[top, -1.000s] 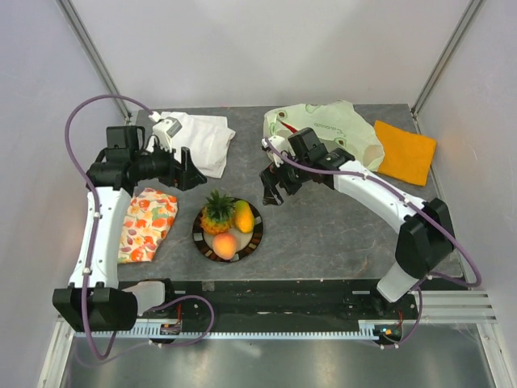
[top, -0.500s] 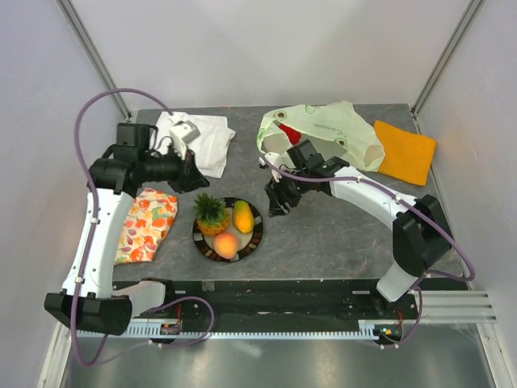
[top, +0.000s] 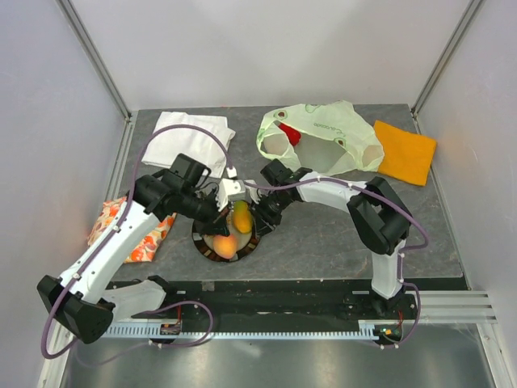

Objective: Take the fake fruits out of the plastic bag
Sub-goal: Adjust the fake fruit on the plate.

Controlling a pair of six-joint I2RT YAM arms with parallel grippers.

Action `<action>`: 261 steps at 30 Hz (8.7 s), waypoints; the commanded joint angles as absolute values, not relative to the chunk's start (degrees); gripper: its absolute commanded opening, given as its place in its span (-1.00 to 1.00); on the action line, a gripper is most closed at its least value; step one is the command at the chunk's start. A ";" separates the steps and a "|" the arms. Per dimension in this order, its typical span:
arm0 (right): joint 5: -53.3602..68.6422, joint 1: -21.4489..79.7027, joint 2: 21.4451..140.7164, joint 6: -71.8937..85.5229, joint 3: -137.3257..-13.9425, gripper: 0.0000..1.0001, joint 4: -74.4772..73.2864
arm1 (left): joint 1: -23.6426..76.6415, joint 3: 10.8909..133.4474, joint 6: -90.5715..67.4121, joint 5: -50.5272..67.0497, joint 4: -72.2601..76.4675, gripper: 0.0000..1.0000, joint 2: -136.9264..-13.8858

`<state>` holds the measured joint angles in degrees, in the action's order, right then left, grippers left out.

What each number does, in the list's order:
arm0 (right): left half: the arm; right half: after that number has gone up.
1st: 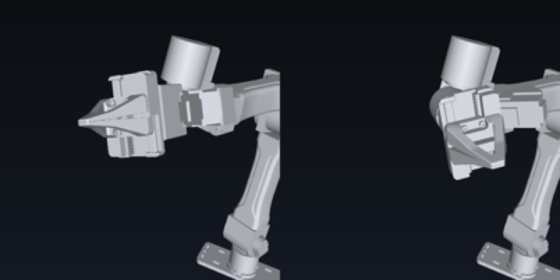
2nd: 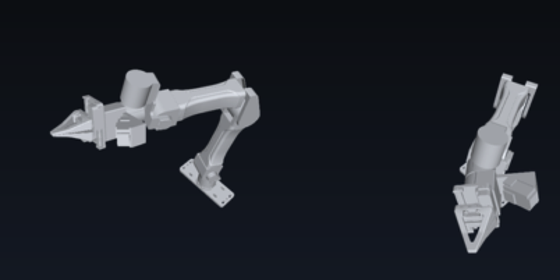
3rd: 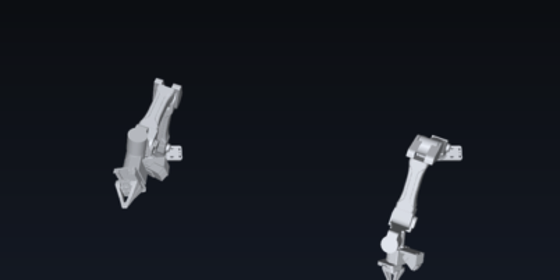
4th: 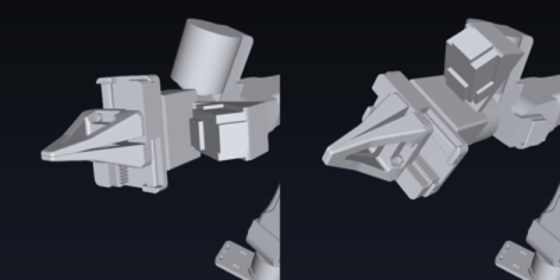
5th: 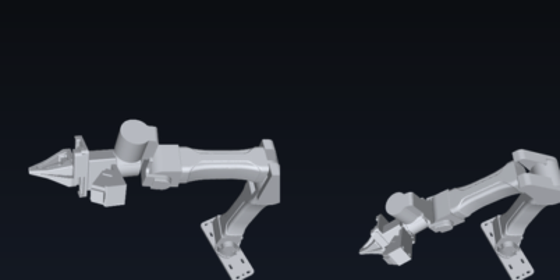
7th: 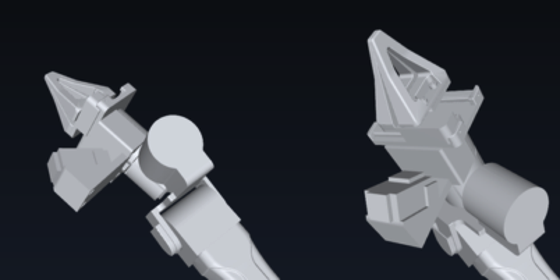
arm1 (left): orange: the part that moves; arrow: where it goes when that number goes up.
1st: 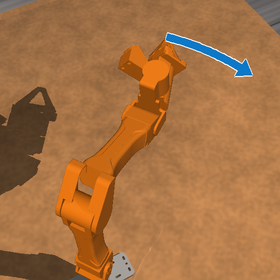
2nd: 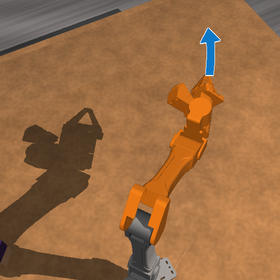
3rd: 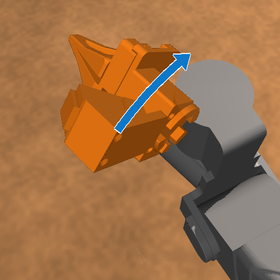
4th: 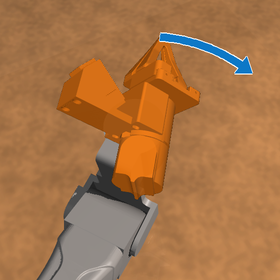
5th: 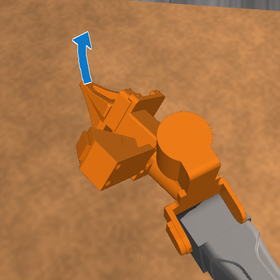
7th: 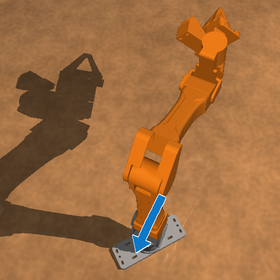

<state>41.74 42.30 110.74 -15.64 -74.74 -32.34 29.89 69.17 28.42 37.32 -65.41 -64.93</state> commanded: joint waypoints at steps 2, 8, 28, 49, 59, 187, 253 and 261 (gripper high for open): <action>43.42 42.28 115.48 -13.45 -81.20 -0.26 -28.21 | 34.36 66.01 32.87 32.00 -63.64 -0.96 -64.78; 43.07 42.36 117.86 -10.47 -84.02 -0.23 -26.03 | 37.44 64.07 35.06 27.96 -61.71 -0.97 -64.16; 40.61 41.31 115.93 -8.61 -83.15 -0.11 -27.23 | 42.71 57.75 39.37 21.97 -48.17 -0.97 -68.28; 33.76 32.78 98.35 -8.96 -74.97 0.00 -33.48 | 45.09 52.65 42.89 18.82 -40.87 -0.97 -77.34; 32.34 31.90 95.80 -8.53 -73.74 0.06 -33.49 | 45.00 47.99 43.42 14.41 -39.46 -0.97 -76.02; 34.45 37.53 109.77 -11.51 -85.08 0.29 -37.79 | 15.29 72.25 15.73 28.47 -53.96 -0.97 -71.81; 29.71 40.00 107.95 -19.76 -95.71 0.68 -50.97 | 11.34 74.78 14.15 23.20 -51.16 0.96 -63.02; 32.78 36.48 102.13 -22.76 -93.52 0.69 -55.72 | 11.34 80.24 12.83 28.73 -48.25 0.96 -67.67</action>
<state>30.65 37.71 104.66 -19.94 -94.76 -52.51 11.60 77.36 14.39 24.40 -51.59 -65.19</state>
